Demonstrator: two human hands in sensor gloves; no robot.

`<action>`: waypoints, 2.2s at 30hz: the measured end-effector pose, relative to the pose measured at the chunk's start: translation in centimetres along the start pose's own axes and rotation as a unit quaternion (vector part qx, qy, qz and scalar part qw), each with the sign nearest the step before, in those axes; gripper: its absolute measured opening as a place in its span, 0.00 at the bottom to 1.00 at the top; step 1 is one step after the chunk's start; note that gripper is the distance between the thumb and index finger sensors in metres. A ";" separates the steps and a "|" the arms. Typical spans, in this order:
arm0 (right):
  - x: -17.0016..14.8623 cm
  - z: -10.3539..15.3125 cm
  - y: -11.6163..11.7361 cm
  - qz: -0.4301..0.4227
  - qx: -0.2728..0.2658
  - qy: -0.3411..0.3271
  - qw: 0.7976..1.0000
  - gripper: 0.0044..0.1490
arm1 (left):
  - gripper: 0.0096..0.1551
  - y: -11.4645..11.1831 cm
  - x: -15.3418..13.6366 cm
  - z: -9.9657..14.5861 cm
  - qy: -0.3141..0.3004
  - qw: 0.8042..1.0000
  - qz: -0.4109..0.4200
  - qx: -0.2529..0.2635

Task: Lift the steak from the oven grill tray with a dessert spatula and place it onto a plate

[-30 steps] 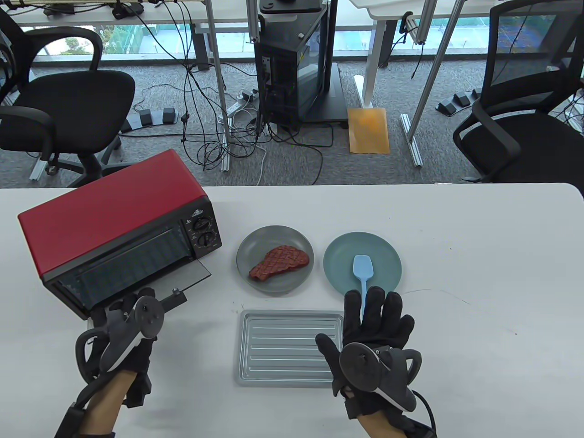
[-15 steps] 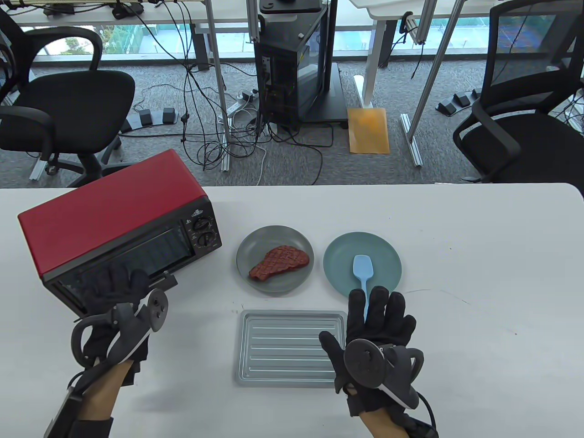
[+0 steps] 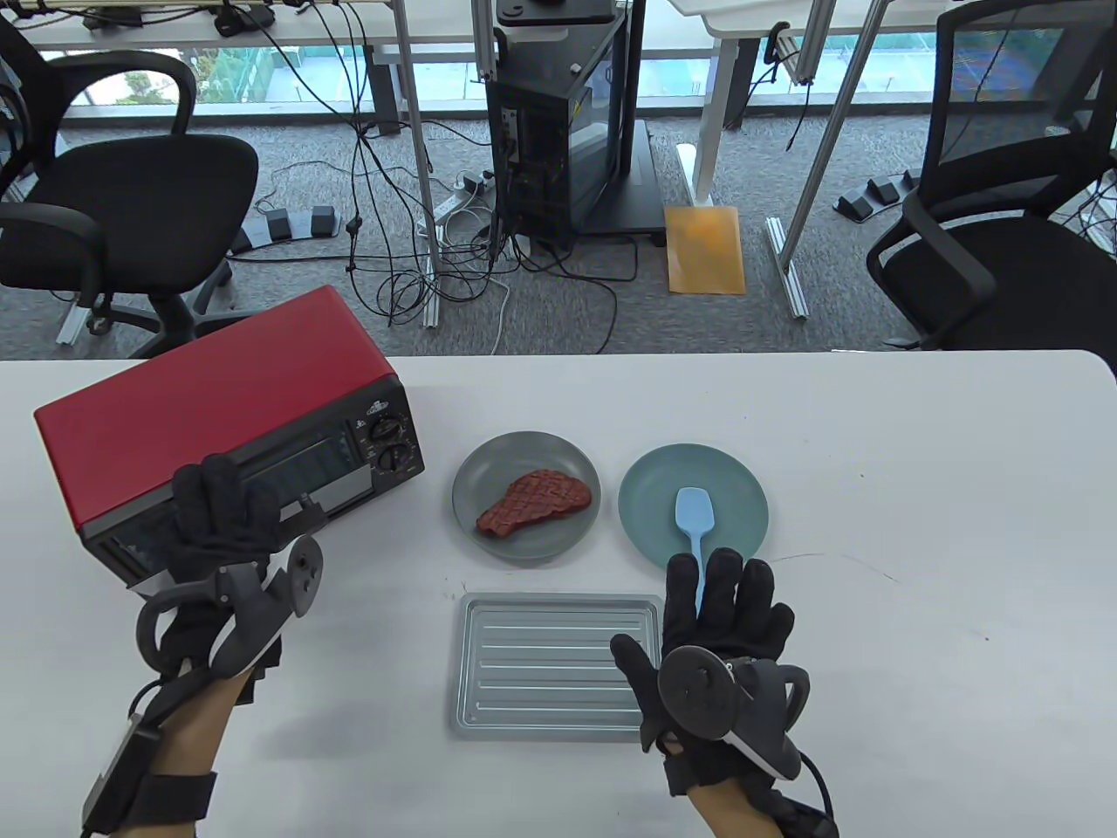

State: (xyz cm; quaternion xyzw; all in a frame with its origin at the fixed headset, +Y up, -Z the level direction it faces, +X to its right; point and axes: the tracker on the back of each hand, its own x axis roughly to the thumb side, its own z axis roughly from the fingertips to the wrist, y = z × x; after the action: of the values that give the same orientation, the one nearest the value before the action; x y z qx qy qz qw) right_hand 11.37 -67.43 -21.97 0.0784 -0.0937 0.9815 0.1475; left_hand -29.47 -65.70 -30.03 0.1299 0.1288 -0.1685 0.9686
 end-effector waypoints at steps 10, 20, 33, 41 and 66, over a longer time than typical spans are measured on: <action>-0.4 -0.1 -0.1 -0.002 -0.001 0.010 1.000 0.65 | 0.33 -0.5 -1.1 -1.4 0.029 0.999 0.024 -0.001; -0.5 -0.1 -0.3 -0.007 -0.008 0.013 1.000 0.65 | 0.33 -0.3 -2.6 -1.9 0.067 0.997 0.049 0.012; 0.1 0.1 -0.1 -0.003 -0.006 -0.001 1.000 0.65 | 0.42 1.7 -3.0 0.3 0.046 0.993 0.113 0.000; 0.3 0.1 0.0 0.001 -0.005 -0.005 1.000 0.65 | 0.45 2.0 -2.1 1.4 0.026 0.989 0.141 -0.027; 0.5 0.3 -0.3 0.008 -0.018 -0.010 1.000 0.65 | 0.51 1.3 3.3 7.3 -0.072 0.958 0.236 -0.144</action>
State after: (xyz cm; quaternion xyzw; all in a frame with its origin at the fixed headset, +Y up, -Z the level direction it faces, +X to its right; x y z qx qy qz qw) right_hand 11.04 -67.11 -21.49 0.0849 -0.1132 0.9800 0.1396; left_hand -24.46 -67.68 -23.93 0.0033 0.0477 0.0762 0.9959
